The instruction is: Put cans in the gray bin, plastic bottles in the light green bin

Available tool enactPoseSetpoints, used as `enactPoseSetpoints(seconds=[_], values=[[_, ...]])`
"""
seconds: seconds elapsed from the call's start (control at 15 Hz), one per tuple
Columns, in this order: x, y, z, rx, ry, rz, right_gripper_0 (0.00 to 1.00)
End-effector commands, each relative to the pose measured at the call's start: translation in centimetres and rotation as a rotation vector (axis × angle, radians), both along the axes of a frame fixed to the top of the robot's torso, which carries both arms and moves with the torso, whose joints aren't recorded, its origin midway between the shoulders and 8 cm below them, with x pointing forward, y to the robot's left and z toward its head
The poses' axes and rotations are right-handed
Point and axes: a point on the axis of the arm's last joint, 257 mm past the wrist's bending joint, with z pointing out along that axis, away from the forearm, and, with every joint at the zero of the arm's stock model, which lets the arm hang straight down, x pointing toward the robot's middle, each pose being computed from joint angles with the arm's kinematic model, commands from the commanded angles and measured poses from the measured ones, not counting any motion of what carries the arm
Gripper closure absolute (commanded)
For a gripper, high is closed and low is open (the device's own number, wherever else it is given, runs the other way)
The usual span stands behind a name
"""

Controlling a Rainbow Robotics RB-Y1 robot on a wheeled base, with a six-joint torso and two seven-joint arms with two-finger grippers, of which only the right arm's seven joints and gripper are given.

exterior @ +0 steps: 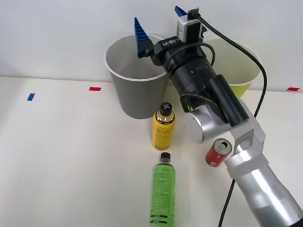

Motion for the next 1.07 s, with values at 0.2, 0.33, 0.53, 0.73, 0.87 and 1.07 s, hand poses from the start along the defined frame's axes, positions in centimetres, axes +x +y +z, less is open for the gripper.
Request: enactPoseSetpoints(seconds=[0.2, 0.33, 0.53, 0.73, 0.87, 1.07], values=[[-5.0, -4.5, -0.1, 0.067, -0.067, -0.038, 0.00], [-8.2, -7.2, -0.4, 0.079, -0.076, -0.063, 0.00], [-12.4, -10.2, -2.0, 0.074, -0.054, -0.100, 0.00], [-15.3, -13.1, -4.0, 0.077, -0.014, -0.156, 0.00], [-16.7, -14.9, -5.6, 0.098, -0.008, -0.195, 0.00], [-19.5, -18.5, -8.7, 0.116, 0.017, -0.293, 0.00]])
